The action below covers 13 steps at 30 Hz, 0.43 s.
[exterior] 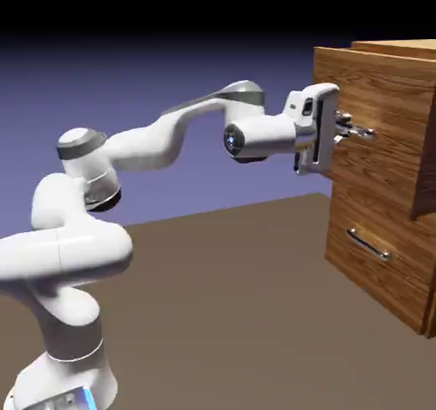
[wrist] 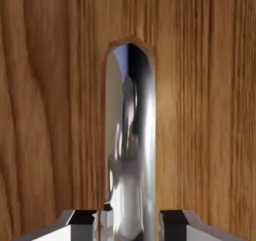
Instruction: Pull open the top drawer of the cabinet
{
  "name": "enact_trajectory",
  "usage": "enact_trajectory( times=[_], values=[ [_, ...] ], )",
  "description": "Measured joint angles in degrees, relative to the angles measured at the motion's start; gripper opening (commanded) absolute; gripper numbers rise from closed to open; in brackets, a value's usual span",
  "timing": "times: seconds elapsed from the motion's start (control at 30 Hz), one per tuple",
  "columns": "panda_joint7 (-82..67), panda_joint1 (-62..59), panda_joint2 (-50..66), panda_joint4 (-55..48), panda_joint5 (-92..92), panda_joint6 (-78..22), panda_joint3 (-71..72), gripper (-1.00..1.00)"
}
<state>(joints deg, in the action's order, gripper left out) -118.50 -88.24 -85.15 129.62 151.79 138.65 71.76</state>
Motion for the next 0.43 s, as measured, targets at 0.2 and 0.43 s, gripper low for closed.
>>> enact_trajectory(
  times=[0.2, 0.43],
  values=[
    [-0.35, 11.36, -1.79, 12.46, -3.34, -1.24, -3.66, -1.0],
    [0.12, 19.75, -3.72, 20.43, -6.61, -0.9, -6.57, 1.0]
  ],
)
